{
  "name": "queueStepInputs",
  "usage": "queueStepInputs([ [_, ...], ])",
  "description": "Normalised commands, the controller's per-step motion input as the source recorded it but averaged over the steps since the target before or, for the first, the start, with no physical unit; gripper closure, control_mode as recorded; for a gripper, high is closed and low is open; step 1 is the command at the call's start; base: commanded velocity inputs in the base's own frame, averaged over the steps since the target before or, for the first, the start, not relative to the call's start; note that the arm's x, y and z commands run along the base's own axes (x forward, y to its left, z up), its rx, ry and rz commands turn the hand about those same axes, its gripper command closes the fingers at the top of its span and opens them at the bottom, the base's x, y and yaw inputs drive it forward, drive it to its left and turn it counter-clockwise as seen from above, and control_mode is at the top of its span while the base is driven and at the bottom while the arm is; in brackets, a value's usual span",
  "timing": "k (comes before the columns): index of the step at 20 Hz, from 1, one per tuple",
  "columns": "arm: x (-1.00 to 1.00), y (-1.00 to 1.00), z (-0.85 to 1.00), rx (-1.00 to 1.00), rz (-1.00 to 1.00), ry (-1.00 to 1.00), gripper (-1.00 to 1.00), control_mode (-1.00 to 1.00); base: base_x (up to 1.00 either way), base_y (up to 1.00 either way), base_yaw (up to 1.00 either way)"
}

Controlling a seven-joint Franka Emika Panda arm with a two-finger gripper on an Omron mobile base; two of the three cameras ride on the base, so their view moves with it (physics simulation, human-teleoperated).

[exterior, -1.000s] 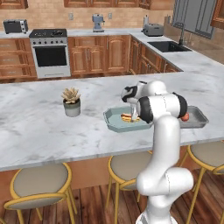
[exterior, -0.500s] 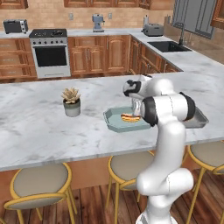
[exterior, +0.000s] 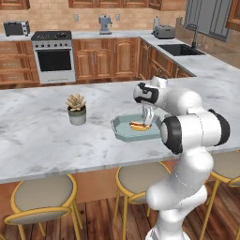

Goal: Place the cold items (apple and peach) from the fridge in one tupperware on the dining counter. Place the warm items (kebab skewer and hot dog) in the stove area in another tupperware.

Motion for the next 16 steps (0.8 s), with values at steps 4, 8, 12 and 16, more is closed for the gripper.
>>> queueStepInputs([
  [4, -1.0, 0.43, 0.45, 0.0, -0.12, 0.0, -1.0, -1.0, 0.0, 0.0, 0.0],
  [8, -1.0, 0.33, 0.46, 0.02, -0.23, 0.0, -1.0, -1.0, 0.0, 0.0, 0.0],
  [12, -1.0, 0.14, 0.38, 0.07, -0.34, -0.03, -1.0, -1.0, 0.0, 0.0, 0.0],
  [16, -1.0, 0.0, 0.43, 0.04, -0.44, -0.08, -1.0, -1.0, 0.0, 0.0, 0.0],
])
